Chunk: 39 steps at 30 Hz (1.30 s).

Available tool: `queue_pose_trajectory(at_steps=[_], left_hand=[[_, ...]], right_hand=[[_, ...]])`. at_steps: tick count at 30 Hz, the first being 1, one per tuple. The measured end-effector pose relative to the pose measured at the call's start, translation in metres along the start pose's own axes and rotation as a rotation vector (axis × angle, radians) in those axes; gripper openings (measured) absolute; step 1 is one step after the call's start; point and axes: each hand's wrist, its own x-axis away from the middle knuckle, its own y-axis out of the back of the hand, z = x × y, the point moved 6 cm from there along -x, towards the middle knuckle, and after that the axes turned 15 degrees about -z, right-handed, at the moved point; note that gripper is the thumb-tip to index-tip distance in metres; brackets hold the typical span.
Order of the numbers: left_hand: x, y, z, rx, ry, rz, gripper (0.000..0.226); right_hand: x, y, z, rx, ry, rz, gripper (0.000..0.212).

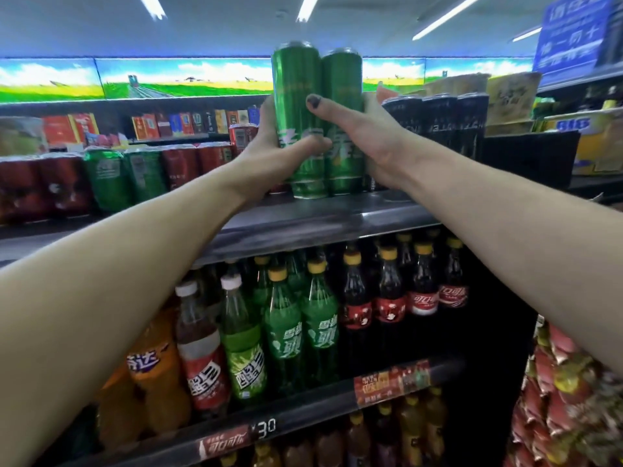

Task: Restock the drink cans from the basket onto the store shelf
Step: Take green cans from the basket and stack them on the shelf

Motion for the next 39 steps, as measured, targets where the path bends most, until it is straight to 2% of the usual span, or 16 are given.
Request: queue_pose_trajectory(at_steps=[2,5,8,14,19,23,27,31,35,39], left_hand=[[0.0,-0.007,0.009,-0.041,0.017,0.049,0.07],[-0.001,-0.012,0.016,-0.076,0.035,0.103,0.081],[0.0,-0.013,0.02,-0.118,0.054,0.146,0.092],[-0.005,-0.012,0.03,-0.126,0.089,0.087,0.089],[-0.011,-0.014,0.038,-0.128,0.104,0.108,0.096],[-0.015,-0.013,0.042,-0.096,0.081,0.105,0.082],[-0.013,-0.015,0.046,-0.152,0.066,0.143,0.09],[-0.015,-0.018,0.047,-0.156,0.051,0.132,0.09],[-0.018,-0.017,0.051,-0.146,0.059,0.103,0.096],[-0.021,-0.017,0.054,-0.157,0.054,0.075,0.1]], right_hand=[[-0.005,0.005,-0.012,0.021,0.01,-0.003,0.111],[-0.005,0.013,-0.021,0.06,0.031,-0.026,0.116],[0.007,0.014,-0.018,0.203,0.063,-0.045,0.114],[0.016,0.017,-0.015,0.545,0.224,-0.1,0.078],[0.011,0.018,-0.016,0.584,0.304,-0.155,0.056],[0.011,0.013,-0.017,0.552,0.297,-0.193,0.066],[0.011,0.02,-0.02,0.512,0.275,-0.254,0.061],[0.013,0.024,-0.027,0.547,0.235,-0.266,0.065],[0.015,0.023,-0.023,0.684,0.184,-0.274,0.067],[0.022,0.02,-0.009,0.995,0.201,-0.258,0.082]])
